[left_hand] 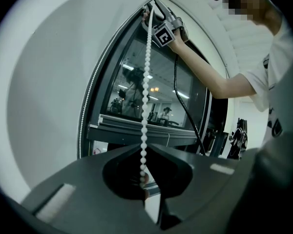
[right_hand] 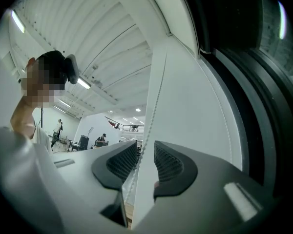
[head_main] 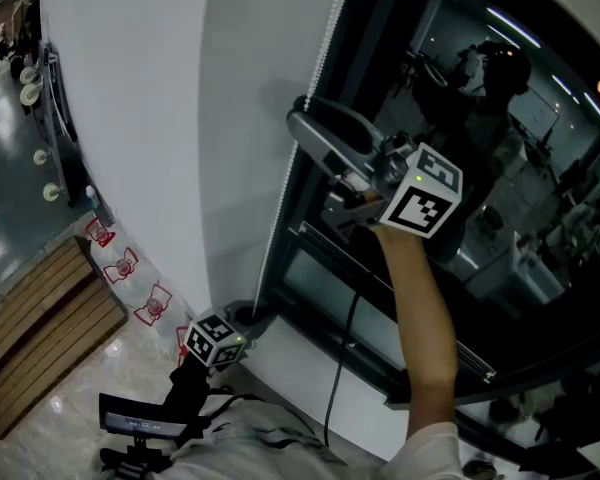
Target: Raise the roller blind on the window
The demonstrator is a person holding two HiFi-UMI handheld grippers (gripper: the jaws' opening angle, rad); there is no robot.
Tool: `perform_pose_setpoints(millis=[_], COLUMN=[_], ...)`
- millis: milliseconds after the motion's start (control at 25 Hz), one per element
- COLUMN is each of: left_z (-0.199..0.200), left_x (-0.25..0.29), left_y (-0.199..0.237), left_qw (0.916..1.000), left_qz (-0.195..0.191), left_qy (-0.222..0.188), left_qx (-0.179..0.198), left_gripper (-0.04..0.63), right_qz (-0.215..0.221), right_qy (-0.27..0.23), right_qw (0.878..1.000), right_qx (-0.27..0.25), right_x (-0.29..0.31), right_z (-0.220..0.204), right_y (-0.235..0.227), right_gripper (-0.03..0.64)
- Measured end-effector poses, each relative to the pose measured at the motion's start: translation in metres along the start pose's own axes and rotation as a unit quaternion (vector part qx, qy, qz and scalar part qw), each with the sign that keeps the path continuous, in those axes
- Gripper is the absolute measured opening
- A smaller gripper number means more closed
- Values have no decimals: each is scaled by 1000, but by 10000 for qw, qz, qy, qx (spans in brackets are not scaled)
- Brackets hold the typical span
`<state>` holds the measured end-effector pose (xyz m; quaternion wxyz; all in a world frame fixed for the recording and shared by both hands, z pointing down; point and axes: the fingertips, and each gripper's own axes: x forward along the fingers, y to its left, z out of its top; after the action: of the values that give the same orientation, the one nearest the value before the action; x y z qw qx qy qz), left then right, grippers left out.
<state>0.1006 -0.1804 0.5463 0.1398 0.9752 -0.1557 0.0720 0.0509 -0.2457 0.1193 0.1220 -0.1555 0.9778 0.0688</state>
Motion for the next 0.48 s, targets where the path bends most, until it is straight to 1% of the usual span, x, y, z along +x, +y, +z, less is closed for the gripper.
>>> perform_pose_setpoints(millis=[160,480], left_z=[0,-1], left_x=[0,1], left_y=[-1,-3], left_qw=[10000,10000], left_qz=[-5,-23], left_qy=[-5,26], left_qx=[1,-23], left_gripper=[-2,-2], right_qz=[-37,-93], right_qy=[-172,-197], right_qw=[9998,9997], right_qx=[-31,-142], right_x=[2,12], right_z=[20,49], right_y=[-3,-14], right_gripper=[91,74])
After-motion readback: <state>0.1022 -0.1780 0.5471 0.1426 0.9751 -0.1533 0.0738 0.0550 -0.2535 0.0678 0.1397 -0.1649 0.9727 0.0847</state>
